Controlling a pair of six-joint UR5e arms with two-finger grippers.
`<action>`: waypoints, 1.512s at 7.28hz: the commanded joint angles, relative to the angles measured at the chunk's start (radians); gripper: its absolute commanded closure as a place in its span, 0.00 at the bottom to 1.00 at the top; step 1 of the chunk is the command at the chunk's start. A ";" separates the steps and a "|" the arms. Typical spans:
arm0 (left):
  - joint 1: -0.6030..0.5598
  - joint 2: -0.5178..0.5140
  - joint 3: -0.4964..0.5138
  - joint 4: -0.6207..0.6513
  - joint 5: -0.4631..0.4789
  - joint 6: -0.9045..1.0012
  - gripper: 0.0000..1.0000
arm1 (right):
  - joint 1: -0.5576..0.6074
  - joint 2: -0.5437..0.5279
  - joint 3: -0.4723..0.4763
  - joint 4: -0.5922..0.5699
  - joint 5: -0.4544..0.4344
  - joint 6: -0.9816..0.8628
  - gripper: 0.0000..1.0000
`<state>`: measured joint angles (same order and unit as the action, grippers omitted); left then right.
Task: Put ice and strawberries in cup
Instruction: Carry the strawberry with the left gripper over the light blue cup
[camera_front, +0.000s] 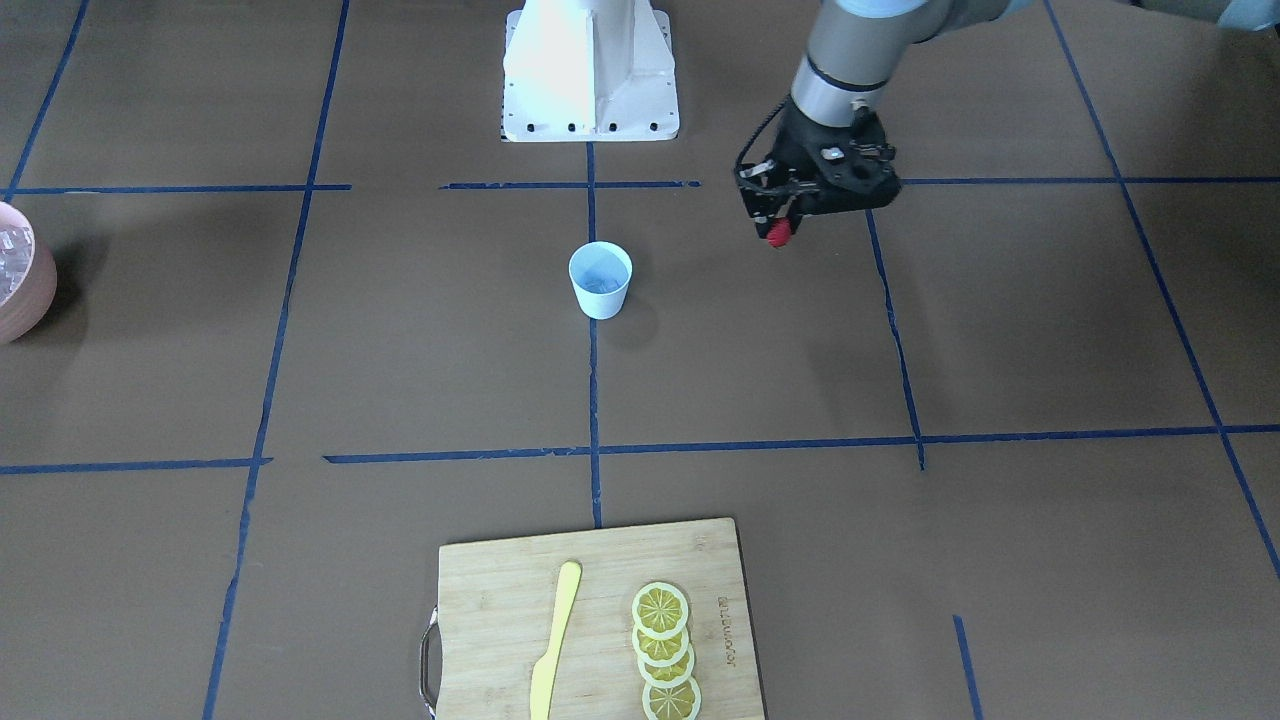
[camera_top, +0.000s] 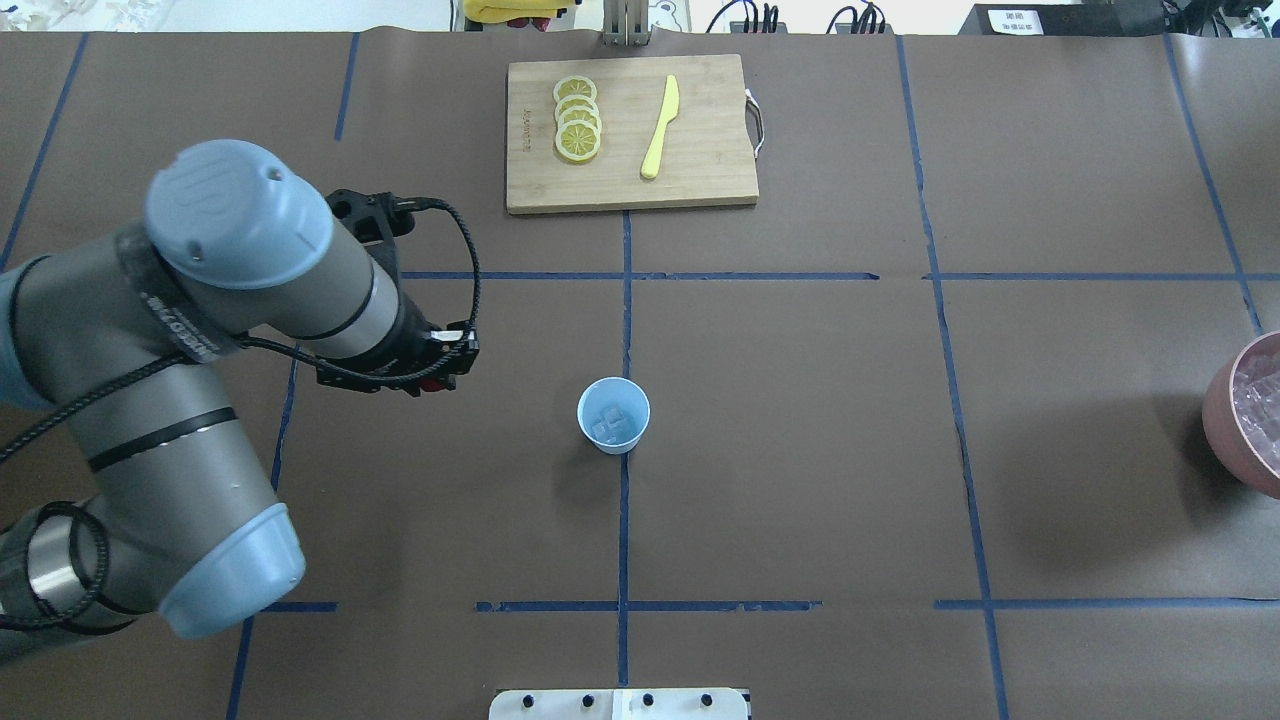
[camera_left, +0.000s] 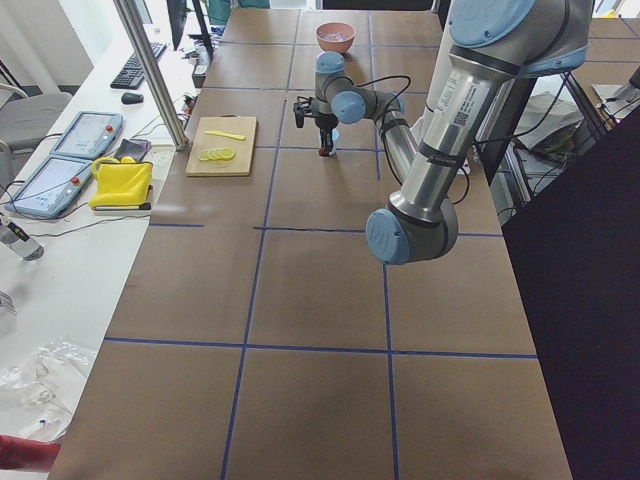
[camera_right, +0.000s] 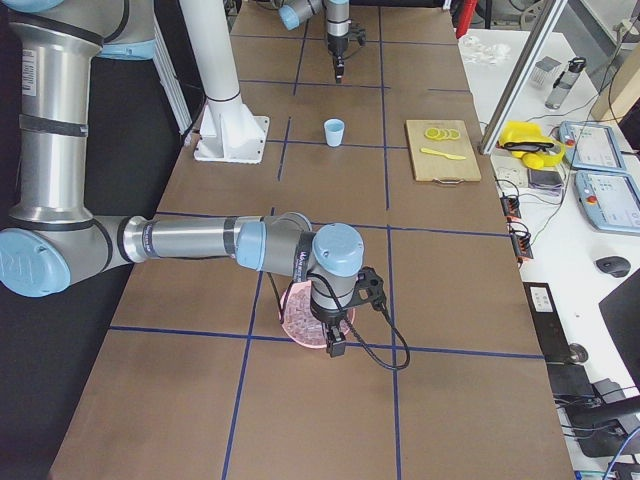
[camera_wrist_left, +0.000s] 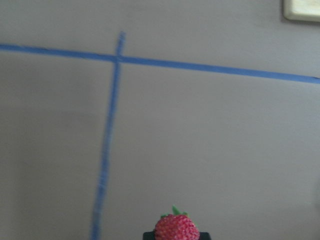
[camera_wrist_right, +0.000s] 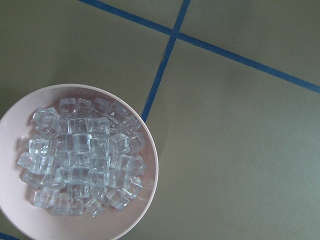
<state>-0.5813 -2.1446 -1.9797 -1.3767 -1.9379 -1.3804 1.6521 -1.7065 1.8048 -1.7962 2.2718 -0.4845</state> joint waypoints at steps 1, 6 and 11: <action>0.060 -0.162 0.143 0.005 0.060 -0.110 1.00 | 0.000 0.001 0.002 0.000 0.000 0.001 0.01; 0.112 -0.264 0.267 -0.034 0.062 -0.193 0.94 | 0.000 0.001 0.001 0.000 0.000 0.001 0.01; 0.112 -0.273 0.280 -0.054 0.063 -0.184 0.19 | 0.000 -0.001 -0.001 0.000 0.000 0.001 0.01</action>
<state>-0.4695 -2.4181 -1.7001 -1.4308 -1.8757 -1.5715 1.6521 -1.7060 1.8045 -1.7963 2.2718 -0.4832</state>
